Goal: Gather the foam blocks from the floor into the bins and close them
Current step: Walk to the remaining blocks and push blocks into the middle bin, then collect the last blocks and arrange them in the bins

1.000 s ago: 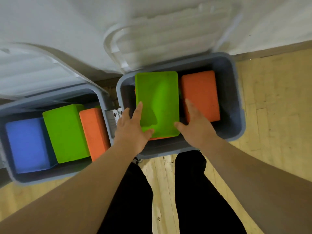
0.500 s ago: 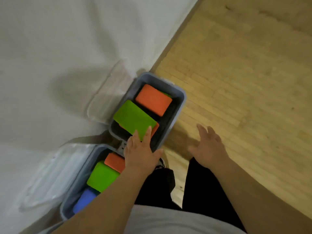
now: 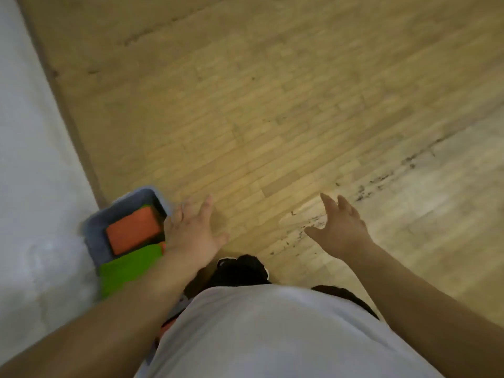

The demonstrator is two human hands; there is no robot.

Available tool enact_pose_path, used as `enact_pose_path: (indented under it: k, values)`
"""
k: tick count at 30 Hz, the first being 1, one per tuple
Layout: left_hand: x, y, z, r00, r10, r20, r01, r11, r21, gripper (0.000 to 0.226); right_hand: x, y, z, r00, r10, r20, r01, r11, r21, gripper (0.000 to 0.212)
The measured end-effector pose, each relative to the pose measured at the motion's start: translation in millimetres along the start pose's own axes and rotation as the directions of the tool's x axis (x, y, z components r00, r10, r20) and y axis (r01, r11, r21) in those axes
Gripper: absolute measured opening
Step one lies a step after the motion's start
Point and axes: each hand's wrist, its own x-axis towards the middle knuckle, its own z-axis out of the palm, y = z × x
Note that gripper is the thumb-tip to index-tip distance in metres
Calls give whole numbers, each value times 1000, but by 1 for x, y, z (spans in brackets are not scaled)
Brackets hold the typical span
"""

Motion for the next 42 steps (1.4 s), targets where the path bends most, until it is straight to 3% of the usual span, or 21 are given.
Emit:
enact_pose_path:
  k: [7,16,22,30,35,42]
  values:
    - [-27,182,10,967,255,13,-255,961,108,99,-75,186,-2,978,206,-25,-200,968,150,100]
    - [-84,395,37,859,512,14,-500,831,244,97,-121,367,-44,935,330,-126,-286,916,282,101]
    - [-89,497,24,796,603,55,-589,751,300,96,-125,439,-81,881,449,-152,-345,827,445,101]
    - [-27,649,18,687,710,153,-703,599,383,97,-73,512,-120,799,597,-67,-461,681,568,101]
    - [37,756,-9,634,743,215,-753,530,389,95,-13,557,-187,745,667,-11,-531,603,596,100]
    - [104,893,-81,554,788,269,-800,415,433,95,60,607,-298,699,714,-44,-522,552,650,99]
